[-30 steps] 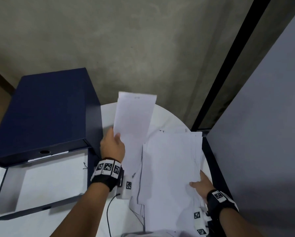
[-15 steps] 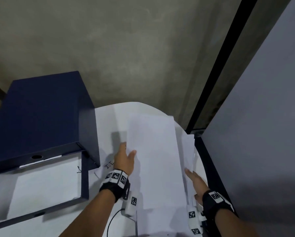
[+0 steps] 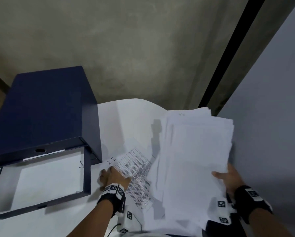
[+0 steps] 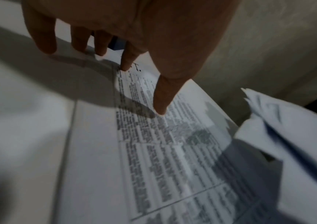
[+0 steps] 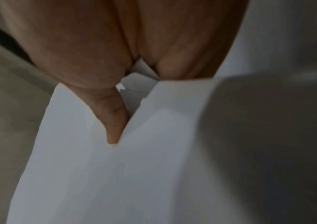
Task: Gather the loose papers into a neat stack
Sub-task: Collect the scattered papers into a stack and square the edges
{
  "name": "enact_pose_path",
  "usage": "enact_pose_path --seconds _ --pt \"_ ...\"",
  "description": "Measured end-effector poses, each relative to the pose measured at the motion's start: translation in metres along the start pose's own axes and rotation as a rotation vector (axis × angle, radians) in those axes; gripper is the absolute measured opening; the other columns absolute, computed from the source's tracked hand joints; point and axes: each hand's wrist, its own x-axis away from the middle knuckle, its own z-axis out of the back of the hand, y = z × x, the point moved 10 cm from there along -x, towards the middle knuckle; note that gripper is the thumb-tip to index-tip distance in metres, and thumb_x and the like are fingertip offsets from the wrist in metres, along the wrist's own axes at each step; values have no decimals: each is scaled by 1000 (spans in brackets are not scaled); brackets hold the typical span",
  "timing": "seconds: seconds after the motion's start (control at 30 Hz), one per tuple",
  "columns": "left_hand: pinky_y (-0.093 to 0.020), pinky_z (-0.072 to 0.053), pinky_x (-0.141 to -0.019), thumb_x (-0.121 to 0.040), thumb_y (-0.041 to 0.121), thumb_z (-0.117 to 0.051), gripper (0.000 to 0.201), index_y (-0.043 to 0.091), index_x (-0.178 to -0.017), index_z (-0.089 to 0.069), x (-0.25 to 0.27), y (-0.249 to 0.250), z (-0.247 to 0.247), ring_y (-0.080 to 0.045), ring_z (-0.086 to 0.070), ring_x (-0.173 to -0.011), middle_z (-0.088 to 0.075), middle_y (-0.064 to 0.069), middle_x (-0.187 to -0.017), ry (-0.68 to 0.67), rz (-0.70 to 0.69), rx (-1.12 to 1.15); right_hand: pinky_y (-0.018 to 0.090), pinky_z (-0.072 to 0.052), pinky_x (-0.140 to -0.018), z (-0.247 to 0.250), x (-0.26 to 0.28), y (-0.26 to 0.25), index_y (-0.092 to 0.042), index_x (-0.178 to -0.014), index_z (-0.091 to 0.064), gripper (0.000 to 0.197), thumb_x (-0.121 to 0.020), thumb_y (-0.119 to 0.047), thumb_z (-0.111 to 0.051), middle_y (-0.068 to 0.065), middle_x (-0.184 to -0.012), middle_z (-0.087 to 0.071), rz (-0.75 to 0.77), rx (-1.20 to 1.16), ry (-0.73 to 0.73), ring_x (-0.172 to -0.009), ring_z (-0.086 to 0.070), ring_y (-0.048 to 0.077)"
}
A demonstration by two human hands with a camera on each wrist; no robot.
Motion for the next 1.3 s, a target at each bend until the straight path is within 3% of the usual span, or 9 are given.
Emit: enact_pose_path --seconds 0.2,0.37,0.53,0.7,0.8,0.9,1.03,1.13,1.3 --pt "-65 -27 -107 -75 20 -76 85 36 -142 -25 0 18 7 -36 -8 -142 10 -7 -154 143 -136 -45 52 -50 -92 31 -7 19 -6 -112 -60 41 -77 15 -67 18 -108 -69 -33 104 39 -90 -66 31" --pt "-54 -44 -101 -61 20 -86 89 16 -135 -36 3 27 5 -38 -34 -131 -28 -15 -143 112 -86 31 42 -52 -80 18 -1 55 0 -122 -55 50 -76 20 -63 20 -111 -66 -85 91 26 -90 -65 30" --pt "-48 -21 -116 -82 8 -57 83 33 -150 -16 8 57 -23 -25 -3 -148 4 6 -161 -64 -366 -297 60 -46 -99 31 -41 111 -13 -129 -57 77 -57 -17 -85 12 -120 -68 -59 99 29 -109 -63 35" --pt "-55 -24 -112 -73 -8 -48 104 56 -144 -8 25 77 -46 -30 14 -147 33 4 -155 -227 -457 -478 59 -46 -99 22 -16 81 -10 -131 -55 64 -73 8 -74 14 -119 -67 -77 90 30 -109 -63 36" --pt "-50 -32 -108 -69 -8 -49 98 55 -140 -25 35 88 -49 -25 -4 -145 19 5 -157 -180 -446 -238 55 -48 -96 19 -11 80 -8 -127 -57 58 -75 15 -68 16 -114 -69 -99 99 30 -104 -64 35" --pt "-41 -45 -98 -73 5 -63 74 27 -138 -35 31 78 -36 -30 -34 -128 -21 -10 -146 -29 -259 24 40 -50 -84 13 -6 78 -4 -123 -57 53 -76 20 -65 11 -102 -69 -90 75 34 -92 -64 28" --pt "-38 -50 -92 -75 11 -65 69 12 -135 -29 27 77 -48 -33 -54 -112 -43 -15 -129 -174 -130 209 45 -47 -93 5 -10 88 -8 -128 -54 58 -78 18 -64 14 -111 -65 -115 41 36 -100 -60 32" --pt "-33 -50 -84 -80 8 -61 59 12 -127 -26 31 83 -55 -29 -58 -94 -54 -13 -114 -235 -139 281 50 -45 -101 2 -11 97 -12 -131 -52 61 -78 17 -65 11 -114 -65 -143 57 24 -107 -60 33" --pt "-31 -48 -82 -82 9 -60 45 10 -118 -34 38 87 -66 -25 -53 -87 -51 -2 -93 -324 -143 294 38 -43 -94 0 -5 95 -12 -135 -50 62 -80 14 -65 8 -114 -61 -142 90 30 -104 -56 27"
